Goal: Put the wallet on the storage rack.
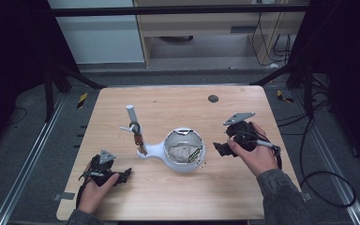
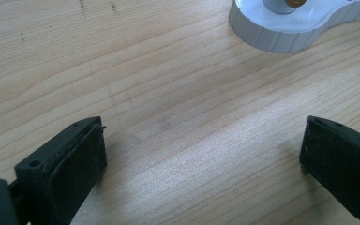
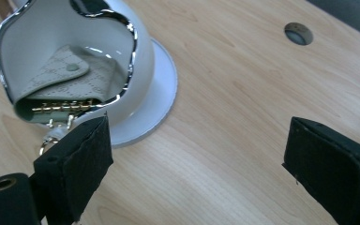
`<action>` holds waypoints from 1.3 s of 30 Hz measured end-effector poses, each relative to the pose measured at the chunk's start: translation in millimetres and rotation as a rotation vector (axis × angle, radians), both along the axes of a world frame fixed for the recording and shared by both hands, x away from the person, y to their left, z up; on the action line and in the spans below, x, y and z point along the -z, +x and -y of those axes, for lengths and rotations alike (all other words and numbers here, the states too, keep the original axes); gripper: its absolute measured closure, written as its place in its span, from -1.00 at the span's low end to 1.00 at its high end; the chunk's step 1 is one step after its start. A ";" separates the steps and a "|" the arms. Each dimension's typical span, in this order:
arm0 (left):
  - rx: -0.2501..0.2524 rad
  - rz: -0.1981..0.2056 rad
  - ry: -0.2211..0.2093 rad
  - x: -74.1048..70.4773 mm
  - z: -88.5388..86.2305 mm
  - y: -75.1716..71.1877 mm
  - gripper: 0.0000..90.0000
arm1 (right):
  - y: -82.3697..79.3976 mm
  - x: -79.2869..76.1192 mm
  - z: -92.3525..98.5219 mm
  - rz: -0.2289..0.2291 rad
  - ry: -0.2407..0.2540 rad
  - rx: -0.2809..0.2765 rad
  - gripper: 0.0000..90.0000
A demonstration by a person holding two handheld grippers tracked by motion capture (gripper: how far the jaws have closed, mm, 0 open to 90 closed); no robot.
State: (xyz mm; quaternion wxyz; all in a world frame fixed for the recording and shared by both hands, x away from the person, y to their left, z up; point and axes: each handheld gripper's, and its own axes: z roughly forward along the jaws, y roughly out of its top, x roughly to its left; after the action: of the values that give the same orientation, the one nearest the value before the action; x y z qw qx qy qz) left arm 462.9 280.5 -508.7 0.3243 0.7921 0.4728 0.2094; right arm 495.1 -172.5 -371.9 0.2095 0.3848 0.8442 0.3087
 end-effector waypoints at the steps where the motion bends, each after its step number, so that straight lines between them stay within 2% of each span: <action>1: 0.000 0.001 -0.001 0.1 0.0 0.0 -1.00 | -0.2 0.9 3.0 0.010 0.006 0.009 -0.83; 9: 0.000 0.001 -0.001 0.1 0.0 -0.1 -1.00 | -5.1 10.4 22.1 0.038 0.051 0.068 -0.83; 18: 0.000 0.002 -0.001 0.1 0.0 -0.1 -1.00 | -9.5 31.9 44.1 0.015 0.097 0.132 -0.83; 24: 0.000 0.001 -0.001 0.1 0.0 -0.1 -1.00 | -9.7 53.7 56.1 -0.014 0.138 0.168 -0.85; 26: 0.000 0.002 -0.001 0.2 0.0 0.0 -1.00 | -8.8 65.9 62.2 -0.032 0.156 0.191 -0.86; 29: 0.000 0.002 -0.001 0.2 0.0 0.0 -1.00 | -7.5 72.5 66.1 -0.040 0.167 0.205 -0.86; 39: -0.001 0.000 -0.001 0.1 0.0 0.1 -1.00 | -4.7 94.3 82.0 -0.040 0.191 0.264 -0.86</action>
State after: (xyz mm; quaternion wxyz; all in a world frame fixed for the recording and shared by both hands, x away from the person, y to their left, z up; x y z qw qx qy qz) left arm 463.0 280.5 -508.8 0.3245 0.7918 0.4731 0.2094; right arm 490.4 -254.5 -466.2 0.1936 0.5165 0.7573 0.3495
